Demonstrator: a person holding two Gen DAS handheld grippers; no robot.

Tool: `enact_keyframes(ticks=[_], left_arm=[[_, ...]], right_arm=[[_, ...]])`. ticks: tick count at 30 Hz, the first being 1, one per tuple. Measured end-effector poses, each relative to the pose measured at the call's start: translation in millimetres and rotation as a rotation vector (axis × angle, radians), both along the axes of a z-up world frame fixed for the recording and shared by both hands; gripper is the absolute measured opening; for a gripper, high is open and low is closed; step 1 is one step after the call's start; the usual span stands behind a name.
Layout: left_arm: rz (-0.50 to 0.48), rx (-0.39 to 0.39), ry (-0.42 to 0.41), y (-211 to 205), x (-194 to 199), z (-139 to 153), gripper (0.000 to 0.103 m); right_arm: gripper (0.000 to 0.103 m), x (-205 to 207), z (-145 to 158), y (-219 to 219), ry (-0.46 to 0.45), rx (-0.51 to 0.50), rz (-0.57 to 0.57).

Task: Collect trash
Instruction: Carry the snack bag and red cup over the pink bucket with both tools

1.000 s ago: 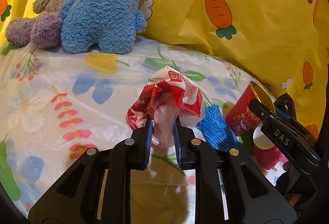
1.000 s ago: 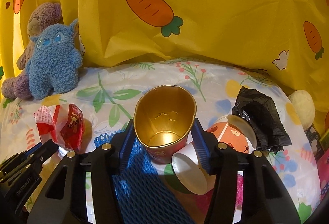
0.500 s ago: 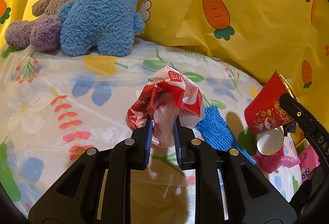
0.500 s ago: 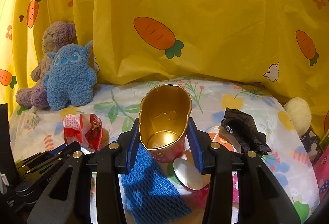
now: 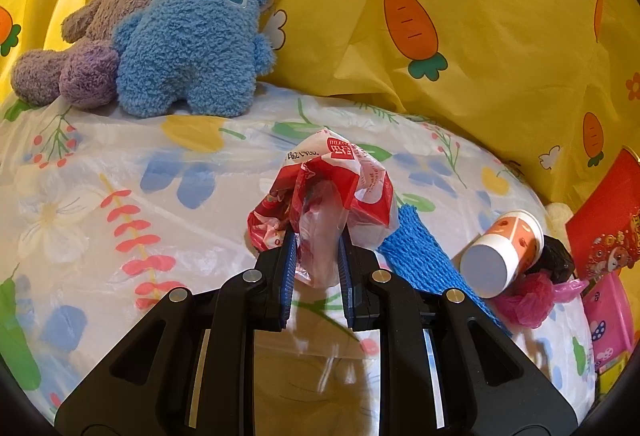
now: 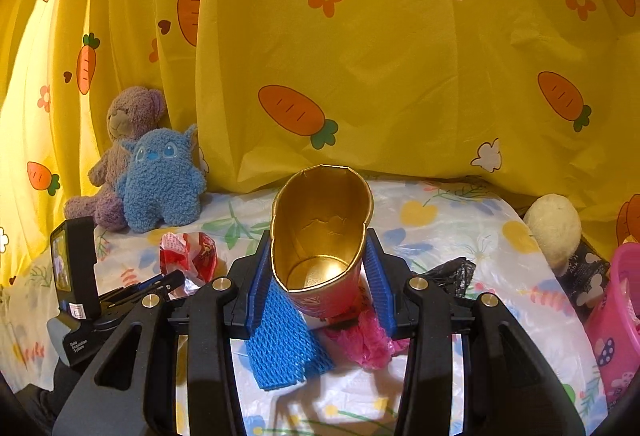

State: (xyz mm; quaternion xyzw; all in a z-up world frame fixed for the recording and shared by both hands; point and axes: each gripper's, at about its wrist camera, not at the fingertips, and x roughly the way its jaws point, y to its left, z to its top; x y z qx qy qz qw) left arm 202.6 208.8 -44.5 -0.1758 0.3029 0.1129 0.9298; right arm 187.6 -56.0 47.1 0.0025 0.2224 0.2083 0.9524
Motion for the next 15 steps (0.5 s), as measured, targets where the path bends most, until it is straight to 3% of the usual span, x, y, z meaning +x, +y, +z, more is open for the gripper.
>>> enact_keyframes(ticks=[8,15], left_arm=[[-0.026,0.044,-0.017,-17.6,-4.1,9.3,0.019],[-0.115,0.088,-0.072,-62.7,-19.0,31.1,0.019]], right_arm=[[0.044,-22.3,0.3,-50.9,-0.016,0.021,-0.051],[0.044,-32.7,1.1,-90.2,-0.029,0.051,-0.098]])
